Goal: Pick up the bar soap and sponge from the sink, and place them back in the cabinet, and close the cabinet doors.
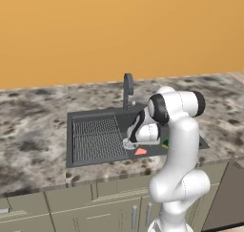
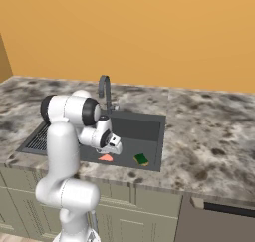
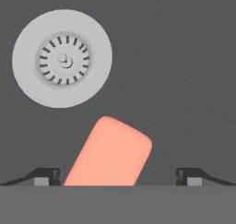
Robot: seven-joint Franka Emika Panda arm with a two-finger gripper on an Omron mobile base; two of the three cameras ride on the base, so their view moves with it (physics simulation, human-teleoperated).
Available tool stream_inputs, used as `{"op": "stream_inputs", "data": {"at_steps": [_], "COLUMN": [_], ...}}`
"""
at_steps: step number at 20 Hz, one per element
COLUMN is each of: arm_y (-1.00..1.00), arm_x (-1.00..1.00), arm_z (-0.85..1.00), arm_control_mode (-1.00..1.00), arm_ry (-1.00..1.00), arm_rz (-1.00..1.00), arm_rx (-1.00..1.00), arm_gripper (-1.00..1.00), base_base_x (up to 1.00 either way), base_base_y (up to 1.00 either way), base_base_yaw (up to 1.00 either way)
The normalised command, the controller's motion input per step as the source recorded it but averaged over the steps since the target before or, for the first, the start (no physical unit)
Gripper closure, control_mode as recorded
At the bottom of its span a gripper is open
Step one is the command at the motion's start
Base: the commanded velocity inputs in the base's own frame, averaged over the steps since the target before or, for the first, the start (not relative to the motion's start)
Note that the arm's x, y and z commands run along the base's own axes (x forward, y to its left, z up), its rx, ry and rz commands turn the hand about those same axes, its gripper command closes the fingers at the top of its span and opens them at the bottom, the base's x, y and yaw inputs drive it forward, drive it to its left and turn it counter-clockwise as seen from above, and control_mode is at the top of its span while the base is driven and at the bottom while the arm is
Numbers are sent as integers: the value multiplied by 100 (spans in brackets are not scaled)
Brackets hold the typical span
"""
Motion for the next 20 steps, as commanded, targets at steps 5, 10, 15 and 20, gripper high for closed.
{"op": "stream_inputs", "data": {"at_steps": [5,10,15,20], "arm_y": [0,0,0,0], "arm_x": [7,1,0,0], "arm_z": [-8,-5,-9,-5], "arm_control_mode": [-100,-100,-100,-100], "arm_ry": [6,7,6,5], "arm_rz": [0,0,0,0], "arm_rx": [0,0,1,2], "arm_gripper": [-100,-100,-100,-100], "base_base_x": [0,0,0,0], "base_base_y": [0,0,0,0], "base_base_yaw": [0,0,0,0]}}
